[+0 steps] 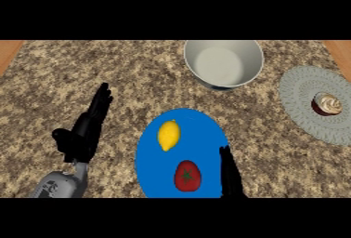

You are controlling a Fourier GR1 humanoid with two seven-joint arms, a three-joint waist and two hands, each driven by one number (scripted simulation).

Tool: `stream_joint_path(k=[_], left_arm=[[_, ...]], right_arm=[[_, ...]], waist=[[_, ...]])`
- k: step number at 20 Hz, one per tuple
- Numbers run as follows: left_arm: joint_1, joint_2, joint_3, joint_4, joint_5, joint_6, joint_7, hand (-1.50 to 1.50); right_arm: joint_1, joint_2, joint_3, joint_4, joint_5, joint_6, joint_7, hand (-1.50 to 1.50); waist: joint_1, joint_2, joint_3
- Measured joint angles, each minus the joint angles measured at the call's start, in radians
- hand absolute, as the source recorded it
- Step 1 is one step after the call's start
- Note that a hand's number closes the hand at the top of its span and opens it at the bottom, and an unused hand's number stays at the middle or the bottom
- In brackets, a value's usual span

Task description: Pick the tomato from the plate and place it in the bowl

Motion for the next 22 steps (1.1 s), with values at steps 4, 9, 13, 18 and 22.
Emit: stream_joint_path(k=[4,9,13,18,22], left_arm=[[-0.004,-0.006,0.005,0.006,-0.005,-0.002,0.008,0.00],[-0.016,-0.002,0.029,0.018,-0.001,-0.029,0.007,0.00],[-0.011,-0.030,0.024,0.009,-0.029,-0.020,0.017,0.00],[-0.022,-0.028,0.058,0.004,-0.035,-0.049,0.036,0.00],[0.000,-0.038,0.069,-0.018,-0.050,-0.066,0.041,0.00]], right_arm=[[-0.008,0.005,0.003,0.010,-0.048,-0.035,-0.010,-1.50],[-0.031,0.057,0.010,0.074,-0.103,-0.104,-0.041,-1.50],[-0.049,0.088,0.015,0.150,-0.092,-0.140,-0.025,-1.50],[-0.047,0.108,-0.002,0.198,-0.047,-0.123,0.029,-1.50],[-0.102,0.113,-0.015,0.268,-0.098,-0.126,0.034,-1.50]], waist=[[0.000,0.001,0.000],[0.000,0.002,0.000],[0.000,0.001,0.000],[-0.002,0.001,-0.001],[0.001,0.001,0.000]])
